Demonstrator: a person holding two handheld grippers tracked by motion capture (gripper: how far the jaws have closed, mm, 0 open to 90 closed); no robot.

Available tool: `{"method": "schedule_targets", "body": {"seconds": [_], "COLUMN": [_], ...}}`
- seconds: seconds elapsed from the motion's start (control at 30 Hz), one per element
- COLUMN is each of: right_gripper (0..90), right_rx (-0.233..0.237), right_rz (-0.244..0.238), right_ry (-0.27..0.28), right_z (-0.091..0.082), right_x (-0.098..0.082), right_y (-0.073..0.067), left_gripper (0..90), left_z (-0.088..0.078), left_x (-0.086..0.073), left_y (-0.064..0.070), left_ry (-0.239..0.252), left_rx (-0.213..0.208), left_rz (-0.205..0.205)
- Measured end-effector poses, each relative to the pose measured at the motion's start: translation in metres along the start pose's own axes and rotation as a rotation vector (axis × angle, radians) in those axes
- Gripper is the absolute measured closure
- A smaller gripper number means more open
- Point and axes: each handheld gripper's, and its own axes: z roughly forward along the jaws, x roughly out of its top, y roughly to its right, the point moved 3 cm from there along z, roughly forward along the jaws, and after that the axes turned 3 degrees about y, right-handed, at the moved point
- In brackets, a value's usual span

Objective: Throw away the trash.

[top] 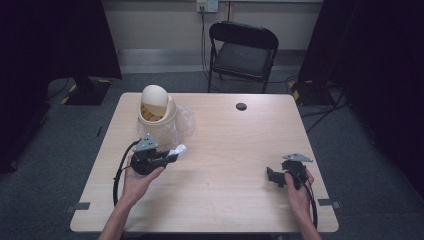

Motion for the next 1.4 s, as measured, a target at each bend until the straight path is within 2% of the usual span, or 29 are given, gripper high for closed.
{"method": "schedule_targets", "body": {"seconds": [0.13, 0.2, 0.27, 0.67, 0.73, 0.97, 1.1, 1.17, 1.23, 1.4], "right_gripper": [12.7, 12.7, 12.7, 12.7, 12.7, 12.8, 12.7, 12.7, 12.7, 12.7], "right_rx": [0.000, 0.000, 0.000, 0.000, 0.000, 0.000, 0.000, 0.000, 0.000, 0.000], "right_rz": [0.001, 0.001, 0.000, -0.001, 0.001, 0.001, 0.001, 0.000, 0.000, -0.001], "right_ry": [0.000, 0.000, 0.000, 0.000, 0.000, 0.000, 0.000, 0.000, 0.000, 0.001], "right_z": [0.000, 0.000, 0.000, 0.000, 0.000, 0.000, 0.000, 0.000, 0.000, 0.000], "right_x": [0.000, 0.000, 0.000, 0.000, 0.000, 0.000, 0.000, 0.000, 0.000, 0.000], "right_y": [0.000, 0.000, 0.000, 0.000, 0.000, 0.000, 0.000, 0.000, 0.000, 0.000], "left_gripper": [76.7, 76.7, 76.7, 76.6, 76.6, 76.6, 76.6, 76.6, 76.6, 76.6], "left_z": [-0.008, -0.012, -0.016, -0.032, -0.038, -0.048, -0.048, -0.048, -0.049, -0.046], "left_x": [0.007, 0.011, 0.015, 0.032, 0.035, 0.042, 0.049, 0.054, 0.057, 0.067], "left_y": [-0.008, -0.012, -0.015, -0.035, -0.040, -0.056, -0.063, -0.065, -0.066, -0.082], "left_ry": [0.009, 0.011, 0.028, 0.049, 0.064, 0.060, 0.062, 0.042, 0.043, 0.038], "left_rx": [0.013, 0.032, 0.031, 0.078, 0.082, 0.116, 0.119, 0.138, 0.141, 0.148], "left_rz": [-0.016, -0.022, -0.033, -0.020, -0.034, -0.042, -0.045, -0.026, -0.016, -0.049]}}
